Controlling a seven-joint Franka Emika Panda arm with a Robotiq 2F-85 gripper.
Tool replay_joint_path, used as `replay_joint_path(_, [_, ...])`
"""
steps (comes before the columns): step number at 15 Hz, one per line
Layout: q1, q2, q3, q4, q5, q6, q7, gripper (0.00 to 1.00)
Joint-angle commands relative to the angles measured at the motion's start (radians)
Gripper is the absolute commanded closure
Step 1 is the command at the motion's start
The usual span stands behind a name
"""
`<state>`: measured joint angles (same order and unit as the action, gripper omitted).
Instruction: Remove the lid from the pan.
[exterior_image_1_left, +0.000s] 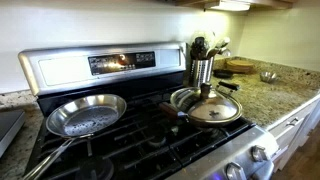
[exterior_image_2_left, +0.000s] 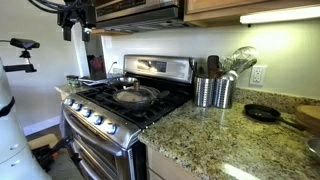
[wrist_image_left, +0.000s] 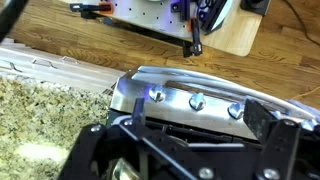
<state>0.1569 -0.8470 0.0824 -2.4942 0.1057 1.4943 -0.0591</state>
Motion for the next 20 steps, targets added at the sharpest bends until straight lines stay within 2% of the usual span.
replay_joint_path(1, [-0.007, 0.001, 0.005, 0.002, 0.003, -0.002, -0.004, 0.00])
replay_joint_path(11, [-0.007, 0.001, 0.005, 0.002, 0.003, -0.002, -0.004, 0.00])
replay_joint_path(17, [-0.036, 0.129, -0.020, 0.089, -0.014, -0.013, -0.010, 0.00])
replay_joint_path(20, [-0.062, 0.205, -0.032, 0.130, -0.027, 0.026, -0.007, 0.00])
